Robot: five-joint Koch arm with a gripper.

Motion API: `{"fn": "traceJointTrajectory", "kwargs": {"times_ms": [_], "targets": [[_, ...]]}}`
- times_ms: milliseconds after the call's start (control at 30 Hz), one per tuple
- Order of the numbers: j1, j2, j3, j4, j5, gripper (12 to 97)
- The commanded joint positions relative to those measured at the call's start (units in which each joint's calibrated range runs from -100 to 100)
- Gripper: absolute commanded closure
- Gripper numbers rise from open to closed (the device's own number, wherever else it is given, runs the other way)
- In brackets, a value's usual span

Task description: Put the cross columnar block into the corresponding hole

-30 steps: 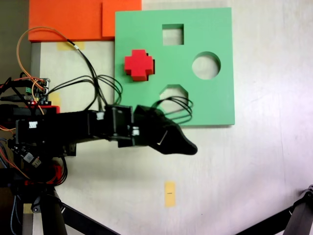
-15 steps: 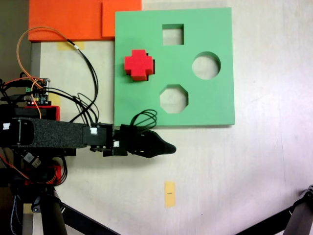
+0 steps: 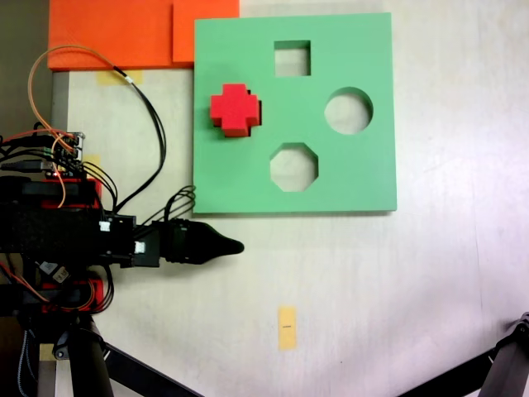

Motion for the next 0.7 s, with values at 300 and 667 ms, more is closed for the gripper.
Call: {"fn": "traceJointTrajectory", "kwargs": {"times_ms": [300,667], "targets": [[-0.1,-3.8,-0.8,-13.6,-0.5,61.5],[-0.7,-3.8,-0.8,-13.5,-0.3,59.3]]}}
